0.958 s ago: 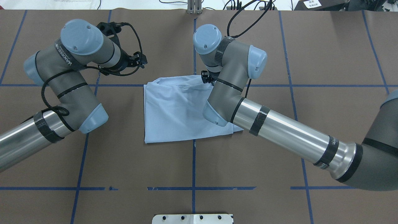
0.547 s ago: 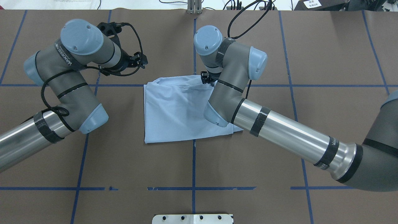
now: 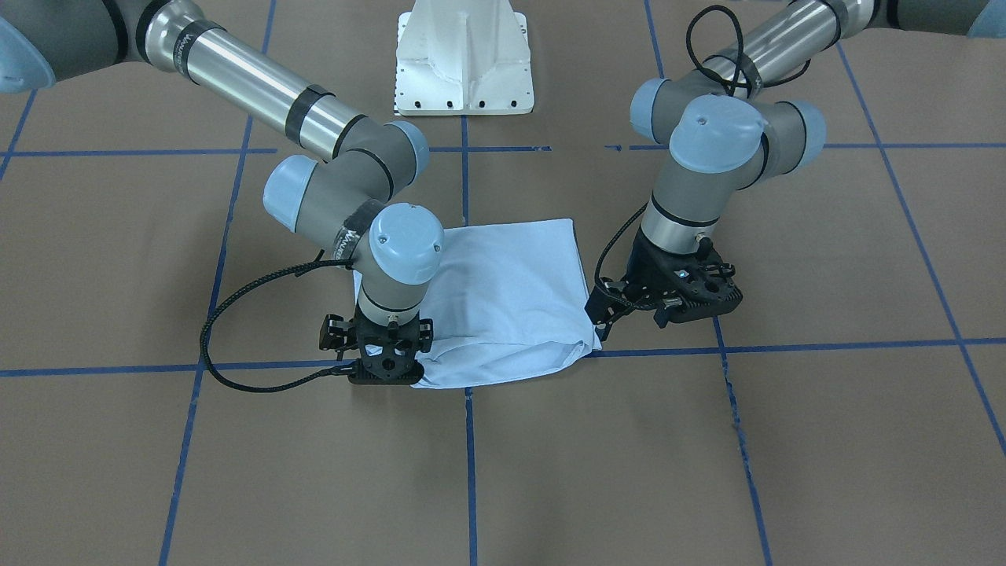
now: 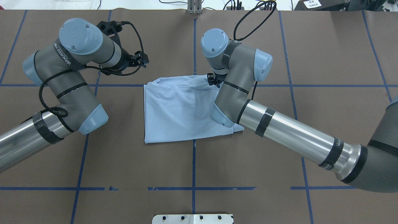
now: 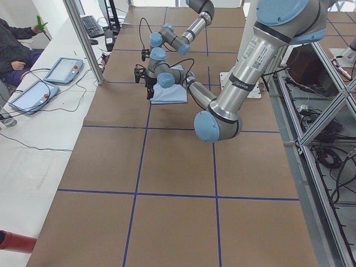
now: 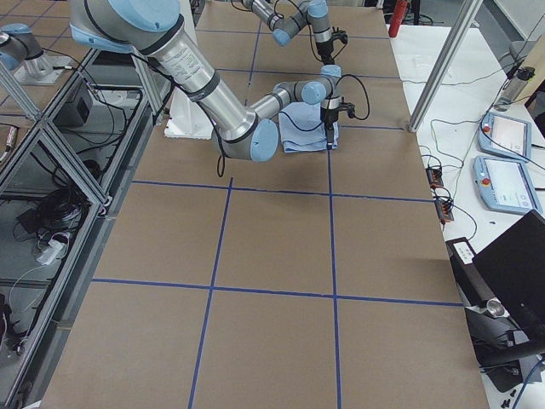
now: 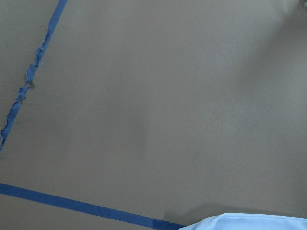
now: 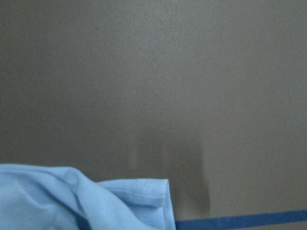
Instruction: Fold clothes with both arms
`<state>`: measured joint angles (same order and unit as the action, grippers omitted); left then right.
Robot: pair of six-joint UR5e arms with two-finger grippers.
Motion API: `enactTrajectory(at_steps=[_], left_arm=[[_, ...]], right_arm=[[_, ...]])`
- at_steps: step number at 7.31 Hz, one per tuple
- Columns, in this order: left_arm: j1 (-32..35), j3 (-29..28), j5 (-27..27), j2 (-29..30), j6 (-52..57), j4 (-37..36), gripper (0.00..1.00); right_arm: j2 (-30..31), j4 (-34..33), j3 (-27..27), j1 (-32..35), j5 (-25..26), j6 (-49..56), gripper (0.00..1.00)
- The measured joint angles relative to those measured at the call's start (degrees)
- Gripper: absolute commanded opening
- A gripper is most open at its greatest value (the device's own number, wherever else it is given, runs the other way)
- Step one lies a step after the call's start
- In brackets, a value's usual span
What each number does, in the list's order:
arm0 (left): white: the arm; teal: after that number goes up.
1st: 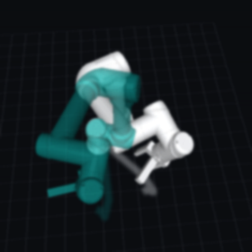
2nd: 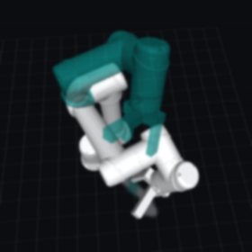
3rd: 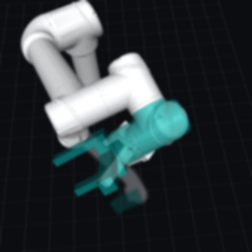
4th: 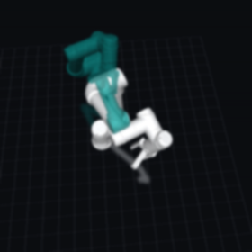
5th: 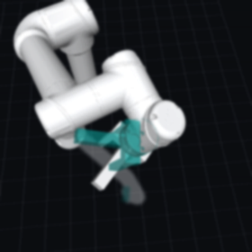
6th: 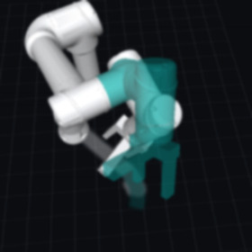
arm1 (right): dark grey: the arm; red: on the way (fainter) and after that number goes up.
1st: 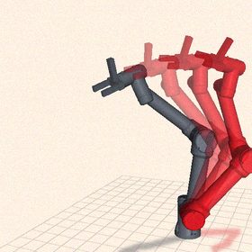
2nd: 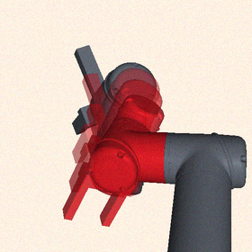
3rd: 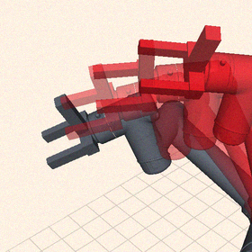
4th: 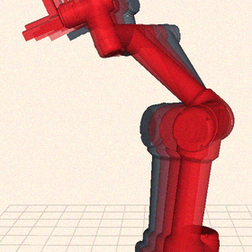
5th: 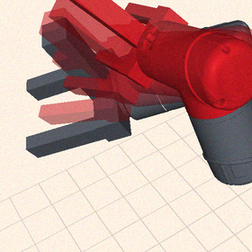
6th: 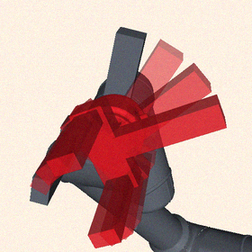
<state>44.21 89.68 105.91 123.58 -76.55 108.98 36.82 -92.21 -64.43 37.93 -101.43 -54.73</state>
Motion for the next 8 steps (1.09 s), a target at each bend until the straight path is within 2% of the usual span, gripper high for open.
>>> enactTrajectory(at_steps=[3,5,6,8], left_arm=[[0.01,0.39,0.02,-0.3,0.05,0.02,1.0],[1.19,3.45,1.81,-3.31,2.19,-0.01,1.0],[3.44,5.09,3.4,-5.42,5.88,-0.07,1.0],[10.8,6.49,7.17,-10.11,18.43,-0.41,1.0]], right_arm=[[0.65,-1.63,0.3,2.21,3.62,4.56,1.0],[1.6,-1.81,-1.04,4.64,3.42,8.15,1.0],[3.88,-1.8,-3.97,6.86,1.63,11.05,1.0],[11.94,-1.9,-13.13,14.74,-5.56,20.25,1.0]])
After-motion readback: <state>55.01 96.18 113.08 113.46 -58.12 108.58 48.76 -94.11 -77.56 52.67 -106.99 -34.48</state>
